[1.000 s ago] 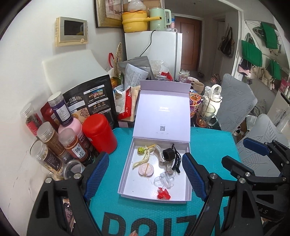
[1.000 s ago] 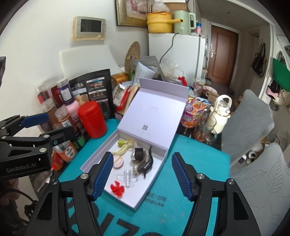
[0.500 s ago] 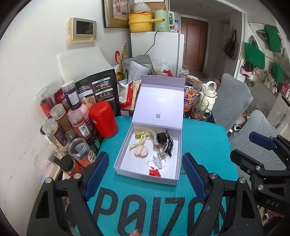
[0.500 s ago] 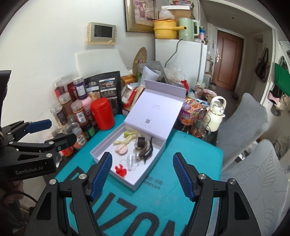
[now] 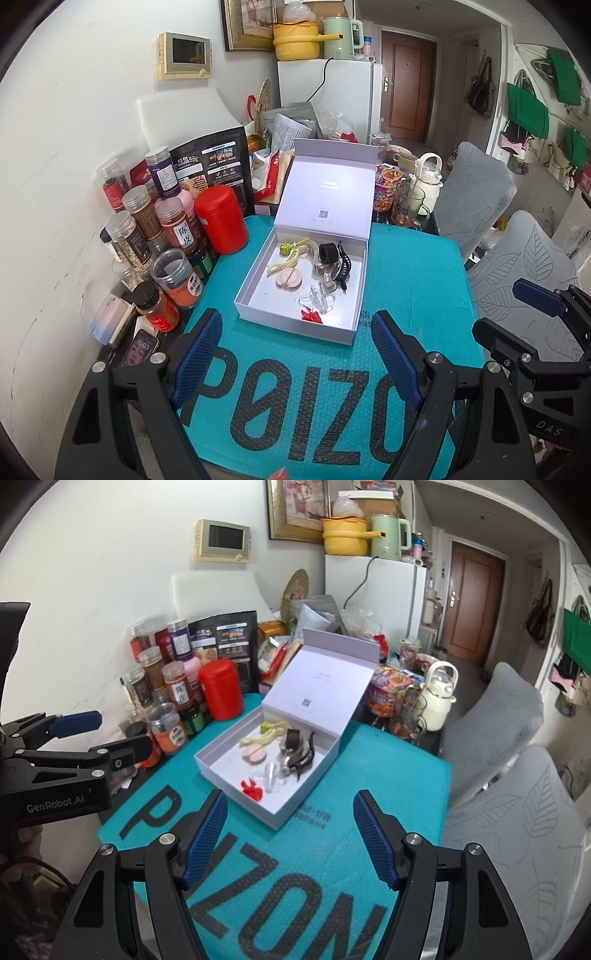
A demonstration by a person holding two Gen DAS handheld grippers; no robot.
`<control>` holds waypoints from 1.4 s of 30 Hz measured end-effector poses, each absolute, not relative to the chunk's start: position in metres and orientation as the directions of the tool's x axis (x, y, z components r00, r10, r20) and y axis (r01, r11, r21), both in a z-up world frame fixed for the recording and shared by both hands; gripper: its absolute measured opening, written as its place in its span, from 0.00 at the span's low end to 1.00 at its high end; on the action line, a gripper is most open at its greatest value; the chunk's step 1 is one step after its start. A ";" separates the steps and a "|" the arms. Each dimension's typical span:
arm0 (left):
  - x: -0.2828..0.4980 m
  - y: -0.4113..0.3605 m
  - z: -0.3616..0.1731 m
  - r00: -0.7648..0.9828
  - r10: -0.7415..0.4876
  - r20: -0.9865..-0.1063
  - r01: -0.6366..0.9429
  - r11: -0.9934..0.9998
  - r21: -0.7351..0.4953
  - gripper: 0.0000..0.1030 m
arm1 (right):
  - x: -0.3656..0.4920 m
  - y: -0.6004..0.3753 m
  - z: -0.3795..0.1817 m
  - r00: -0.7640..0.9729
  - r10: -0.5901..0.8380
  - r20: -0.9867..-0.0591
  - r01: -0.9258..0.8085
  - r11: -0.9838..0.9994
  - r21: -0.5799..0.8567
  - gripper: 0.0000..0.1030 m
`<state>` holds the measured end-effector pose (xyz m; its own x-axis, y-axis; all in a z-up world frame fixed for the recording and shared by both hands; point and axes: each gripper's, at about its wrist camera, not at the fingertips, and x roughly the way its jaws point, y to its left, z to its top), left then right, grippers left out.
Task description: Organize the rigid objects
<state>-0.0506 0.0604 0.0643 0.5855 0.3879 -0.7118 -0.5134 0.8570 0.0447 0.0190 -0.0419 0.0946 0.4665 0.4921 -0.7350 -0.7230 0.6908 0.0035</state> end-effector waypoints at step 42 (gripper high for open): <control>-0.072 0.037 0.058 0.569 0.371 -0.734 -0.516 0.856 0.033 0.81 | -0.003 -0.068 0.091 0.451 0.483 -0.751 -0.719 0.695 0.016 0.72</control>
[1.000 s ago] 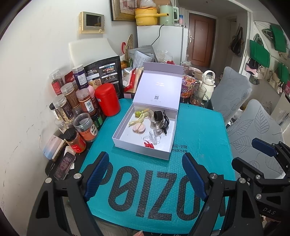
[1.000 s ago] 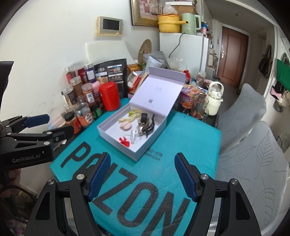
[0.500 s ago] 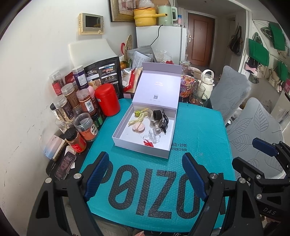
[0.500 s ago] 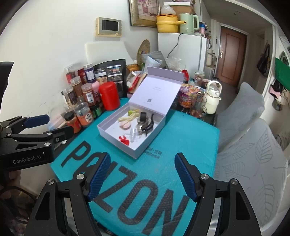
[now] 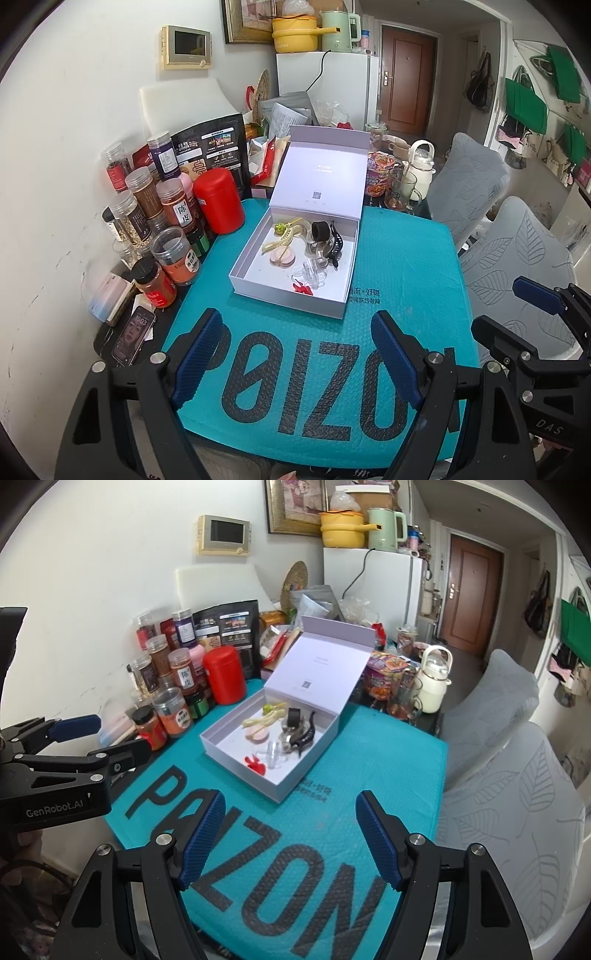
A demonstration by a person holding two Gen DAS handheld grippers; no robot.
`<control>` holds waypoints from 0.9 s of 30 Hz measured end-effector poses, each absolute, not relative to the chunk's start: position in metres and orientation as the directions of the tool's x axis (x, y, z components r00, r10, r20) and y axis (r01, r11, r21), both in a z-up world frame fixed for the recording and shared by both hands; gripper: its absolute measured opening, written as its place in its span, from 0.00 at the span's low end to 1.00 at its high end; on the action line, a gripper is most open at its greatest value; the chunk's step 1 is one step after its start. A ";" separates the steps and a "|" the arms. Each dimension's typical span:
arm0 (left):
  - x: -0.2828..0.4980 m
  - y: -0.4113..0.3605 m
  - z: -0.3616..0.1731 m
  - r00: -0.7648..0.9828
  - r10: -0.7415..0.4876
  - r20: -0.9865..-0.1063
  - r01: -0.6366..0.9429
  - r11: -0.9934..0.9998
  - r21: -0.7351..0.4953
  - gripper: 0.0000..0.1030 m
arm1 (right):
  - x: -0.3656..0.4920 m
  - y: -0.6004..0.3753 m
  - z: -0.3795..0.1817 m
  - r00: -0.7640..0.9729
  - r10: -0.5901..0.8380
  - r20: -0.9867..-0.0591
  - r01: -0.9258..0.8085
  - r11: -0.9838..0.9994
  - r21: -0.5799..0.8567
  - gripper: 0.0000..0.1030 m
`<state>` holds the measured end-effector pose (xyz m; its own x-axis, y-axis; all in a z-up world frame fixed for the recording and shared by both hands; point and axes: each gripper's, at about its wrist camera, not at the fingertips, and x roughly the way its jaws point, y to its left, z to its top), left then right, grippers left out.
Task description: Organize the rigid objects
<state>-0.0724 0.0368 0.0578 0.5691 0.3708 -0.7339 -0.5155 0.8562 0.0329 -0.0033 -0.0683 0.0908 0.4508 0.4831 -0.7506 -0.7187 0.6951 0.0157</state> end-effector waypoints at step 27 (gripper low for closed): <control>-0.081 0.037 0.057 0.578 0.370 -0.727 -0.509 0.860 0.033 0.81 | -0.009 -0.066 0.093 0.454 0.479 -0.751 -0.720 0.694 0.007 0.72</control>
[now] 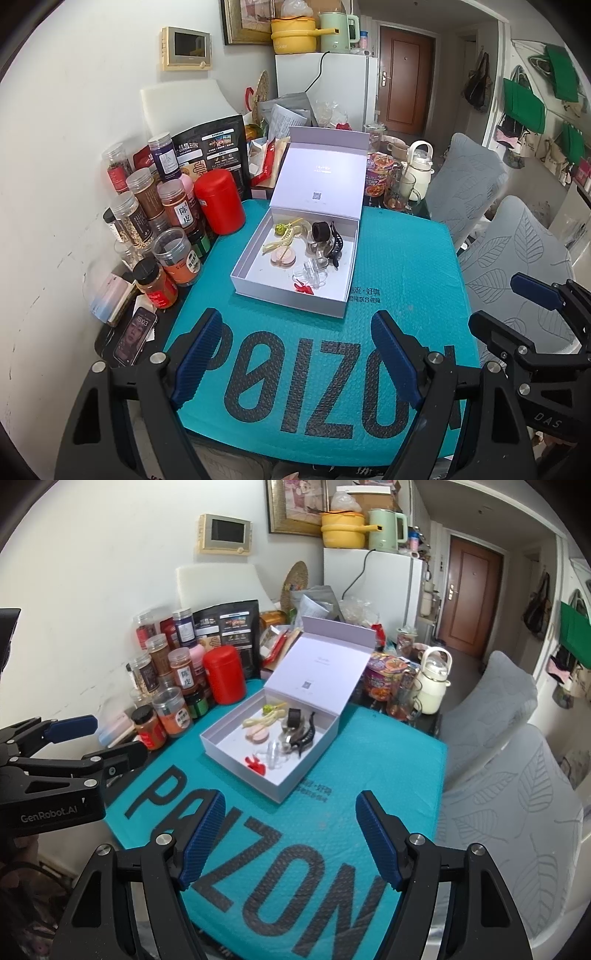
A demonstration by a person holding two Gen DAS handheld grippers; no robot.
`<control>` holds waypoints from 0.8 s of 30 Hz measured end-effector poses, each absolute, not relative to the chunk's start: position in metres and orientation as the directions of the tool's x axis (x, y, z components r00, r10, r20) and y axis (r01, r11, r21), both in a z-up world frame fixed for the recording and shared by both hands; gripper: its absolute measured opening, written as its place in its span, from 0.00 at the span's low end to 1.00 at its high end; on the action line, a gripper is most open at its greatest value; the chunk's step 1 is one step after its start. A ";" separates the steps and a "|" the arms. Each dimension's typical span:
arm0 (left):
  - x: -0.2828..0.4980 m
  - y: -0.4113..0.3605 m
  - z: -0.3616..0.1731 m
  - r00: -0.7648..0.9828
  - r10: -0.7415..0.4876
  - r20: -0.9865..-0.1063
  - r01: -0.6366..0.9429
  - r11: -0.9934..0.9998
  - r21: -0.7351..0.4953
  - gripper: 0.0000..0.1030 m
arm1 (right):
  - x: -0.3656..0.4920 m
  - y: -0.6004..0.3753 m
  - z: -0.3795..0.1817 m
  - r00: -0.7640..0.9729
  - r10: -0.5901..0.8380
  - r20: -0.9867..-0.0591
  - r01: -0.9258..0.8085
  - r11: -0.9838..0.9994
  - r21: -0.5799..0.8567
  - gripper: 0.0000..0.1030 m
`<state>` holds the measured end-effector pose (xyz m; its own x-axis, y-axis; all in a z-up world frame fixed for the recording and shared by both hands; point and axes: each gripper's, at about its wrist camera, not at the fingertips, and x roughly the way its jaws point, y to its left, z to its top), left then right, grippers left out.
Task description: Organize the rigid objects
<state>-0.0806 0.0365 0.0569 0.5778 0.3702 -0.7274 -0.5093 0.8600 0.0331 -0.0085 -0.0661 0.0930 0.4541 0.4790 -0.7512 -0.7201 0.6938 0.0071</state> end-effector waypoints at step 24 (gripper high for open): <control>-0.066 0.042 0.055 0.573 0.345 -0.744 -0.485 0.874 0.033 0.81 | 0.001 -0.068 0.091 0.454 0.465 -0.760 -0.712 0.702 0.004 0.72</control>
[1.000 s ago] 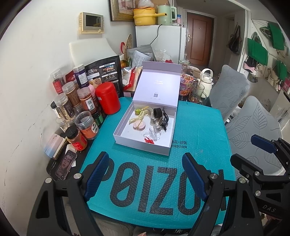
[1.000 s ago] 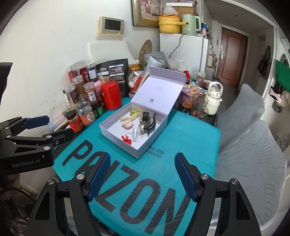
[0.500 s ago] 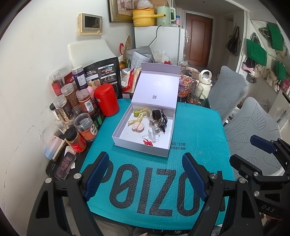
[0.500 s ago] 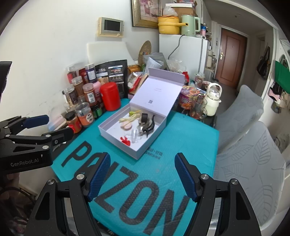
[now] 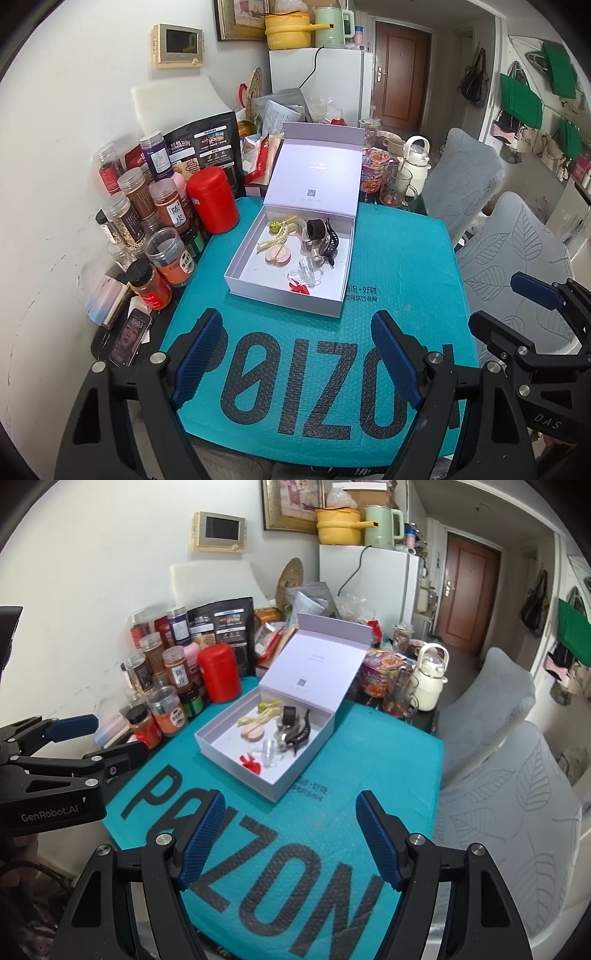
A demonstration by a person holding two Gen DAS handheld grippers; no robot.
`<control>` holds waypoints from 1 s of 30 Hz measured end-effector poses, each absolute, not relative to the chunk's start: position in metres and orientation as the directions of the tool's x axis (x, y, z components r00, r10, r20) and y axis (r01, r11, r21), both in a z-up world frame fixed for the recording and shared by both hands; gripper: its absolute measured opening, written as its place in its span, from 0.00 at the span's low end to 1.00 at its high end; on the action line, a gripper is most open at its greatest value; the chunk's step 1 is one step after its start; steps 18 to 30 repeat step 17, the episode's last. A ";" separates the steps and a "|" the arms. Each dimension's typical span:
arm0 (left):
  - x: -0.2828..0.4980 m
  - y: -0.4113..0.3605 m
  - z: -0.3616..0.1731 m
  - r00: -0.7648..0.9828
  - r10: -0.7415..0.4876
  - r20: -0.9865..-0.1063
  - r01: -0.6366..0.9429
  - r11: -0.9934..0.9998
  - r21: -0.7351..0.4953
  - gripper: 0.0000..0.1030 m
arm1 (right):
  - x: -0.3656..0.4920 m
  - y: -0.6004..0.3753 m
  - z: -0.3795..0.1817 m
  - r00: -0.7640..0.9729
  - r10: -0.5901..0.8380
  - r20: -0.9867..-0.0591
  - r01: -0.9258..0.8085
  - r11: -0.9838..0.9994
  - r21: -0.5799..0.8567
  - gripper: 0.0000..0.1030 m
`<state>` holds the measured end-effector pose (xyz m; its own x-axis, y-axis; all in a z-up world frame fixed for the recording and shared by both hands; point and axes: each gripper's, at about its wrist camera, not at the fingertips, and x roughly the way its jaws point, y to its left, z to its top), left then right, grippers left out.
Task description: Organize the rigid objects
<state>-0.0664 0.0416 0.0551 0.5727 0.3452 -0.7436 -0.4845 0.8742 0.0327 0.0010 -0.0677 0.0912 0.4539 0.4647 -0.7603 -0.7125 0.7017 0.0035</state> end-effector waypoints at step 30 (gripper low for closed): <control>-0.058 0.046 0.054 0.584 0.333 -0.740 -0.465 0.885 0.032 0.81 | 0.005 -0.065 0.088 0.459 0.449 -0.767 -0.697 0.717 0.002 0.72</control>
